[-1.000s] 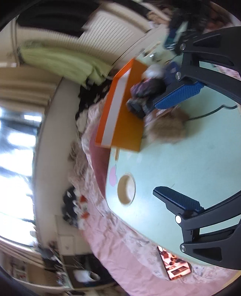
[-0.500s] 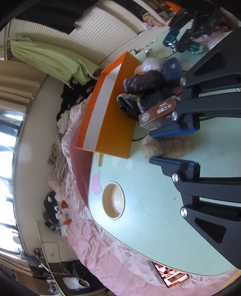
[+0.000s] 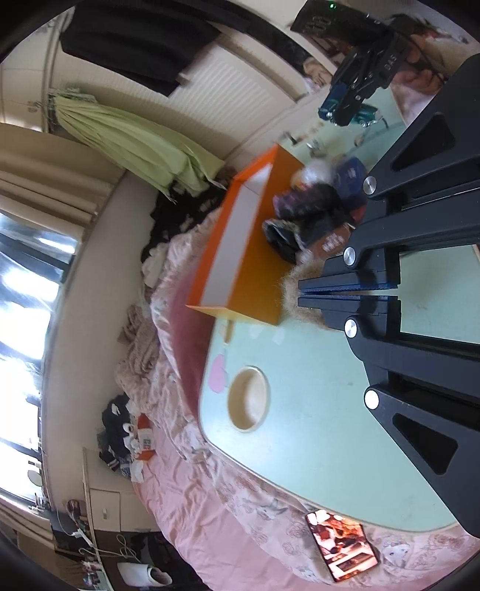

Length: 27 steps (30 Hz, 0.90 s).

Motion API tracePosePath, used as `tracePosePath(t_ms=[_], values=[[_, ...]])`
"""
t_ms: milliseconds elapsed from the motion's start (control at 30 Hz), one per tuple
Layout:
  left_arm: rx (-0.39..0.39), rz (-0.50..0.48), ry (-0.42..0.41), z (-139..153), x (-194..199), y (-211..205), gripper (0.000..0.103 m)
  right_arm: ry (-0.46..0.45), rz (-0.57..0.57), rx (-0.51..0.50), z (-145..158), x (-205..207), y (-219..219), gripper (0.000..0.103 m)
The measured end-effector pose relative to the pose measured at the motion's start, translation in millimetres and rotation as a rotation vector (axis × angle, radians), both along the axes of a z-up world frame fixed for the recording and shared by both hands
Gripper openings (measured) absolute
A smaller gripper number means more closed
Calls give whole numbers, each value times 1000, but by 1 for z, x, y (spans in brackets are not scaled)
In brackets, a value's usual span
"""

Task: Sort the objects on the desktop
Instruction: 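Carry the green car over the orange box with the right gripper while the left grasps the fur ball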

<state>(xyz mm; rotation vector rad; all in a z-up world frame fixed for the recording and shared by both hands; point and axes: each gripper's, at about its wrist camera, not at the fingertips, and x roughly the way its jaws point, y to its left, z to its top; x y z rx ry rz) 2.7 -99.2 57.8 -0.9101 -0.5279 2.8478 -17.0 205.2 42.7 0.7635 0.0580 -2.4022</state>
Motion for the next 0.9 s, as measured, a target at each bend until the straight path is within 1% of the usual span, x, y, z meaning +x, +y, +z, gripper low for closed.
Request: tracePosePath(t_ms=[100,133,233,333,400,500,567,633,667,700,767,800,833,900], values=[[37,-22,19,16,-7,-4,1,13,21,-33,19,-8,-3,51],[36,-31,25,23,-13,-2,1,28,23,-32,27,-11,-6,51],[-7,-27,41,41,-36,10,1,62,22,-26,46,-30,-18,51],[-28,-36,31,55,-70,25,1,34,9,-39,55,-63,-30,51],[-44,-43,9,58,-92,35,1,-6,-7,-40,53,-86,-37,51],[-88,-42,-49,48,-122,49,1,-74,-46,-32,39,-119,-46,51],[-86,-48,-78,41,-128,49,1,-123,-71,-38,30,-134,-47,51],[-56,-49,-87,35,-120,39,3,-155,-81,-59,24,-141,-44,51],[-55,-43,-89,33,-113,34,14,-159,-86,-72,24,-142,-42,51],[-65,-38,-93,31,-106,27,21,-158,-87,-83,26,-141,-40,51],[-111,-22,-88,26,-88,13,61,-144,-82,-104,31,-137,-36,51],[-128,-11,-78,23,-80,7,68,-134,-80,-113,34,-133,-34,51],[-144,-2,-73,18,-72,1,71,-122,-78,-121,37,-130,-33,51],[-164,-14,-98,8,-66,-5,71,-105,-75,-129,44,-126,-31,51]])
